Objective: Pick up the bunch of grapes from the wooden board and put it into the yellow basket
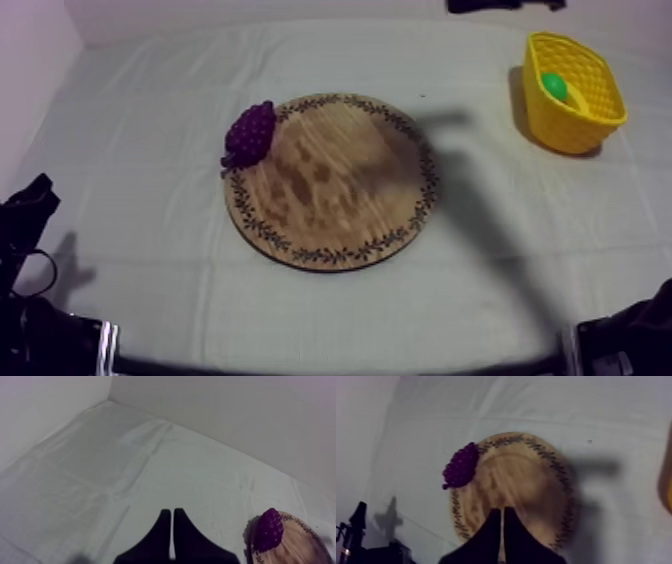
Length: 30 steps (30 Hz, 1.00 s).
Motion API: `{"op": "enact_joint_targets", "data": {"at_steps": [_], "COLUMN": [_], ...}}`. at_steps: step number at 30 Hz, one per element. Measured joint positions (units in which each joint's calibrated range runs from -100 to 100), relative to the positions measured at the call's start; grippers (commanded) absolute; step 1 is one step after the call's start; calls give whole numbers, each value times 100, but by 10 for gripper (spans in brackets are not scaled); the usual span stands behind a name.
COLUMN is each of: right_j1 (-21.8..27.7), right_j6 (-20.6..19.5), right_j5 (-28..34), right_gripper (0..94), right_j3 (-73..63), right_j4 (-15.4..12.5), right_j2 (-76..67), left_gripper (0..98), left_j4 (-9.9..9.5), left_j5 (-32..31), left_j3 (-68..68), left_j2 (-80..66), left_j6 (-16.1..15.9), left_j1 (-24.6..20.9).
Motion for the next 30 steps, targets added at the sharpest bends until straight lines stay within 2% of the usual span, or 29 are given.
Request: {"op": "enact_joint_targets", "data": {"at_steps": [7,14,25,27,30], "right_j1": [-308,-592,-802,-838,-871], "right_j6": [-209,-412,-665,-695,-748], "right_j5": [-336,-891,-991,-991,-965], "right_gripper": [3,3,14,64,267], "right_j3": [-1175,-1723,-2663,-2860,-3115], "right_j4": [-208,-250,-375,-405,-476], "right_j2": [1509,2715,4094,4260,4431], "left_gripper": [0,0,0,0,0], "left_j4": [0,0,0,0,0], "left_j5": [0,0,0,0,0], "left_j3": [0,0,0,0,0], "left_j2": [0,0,0,0,0], "left_j6": [0,0,0,0,0], "left_j1": [0,0,0,0,0]}}
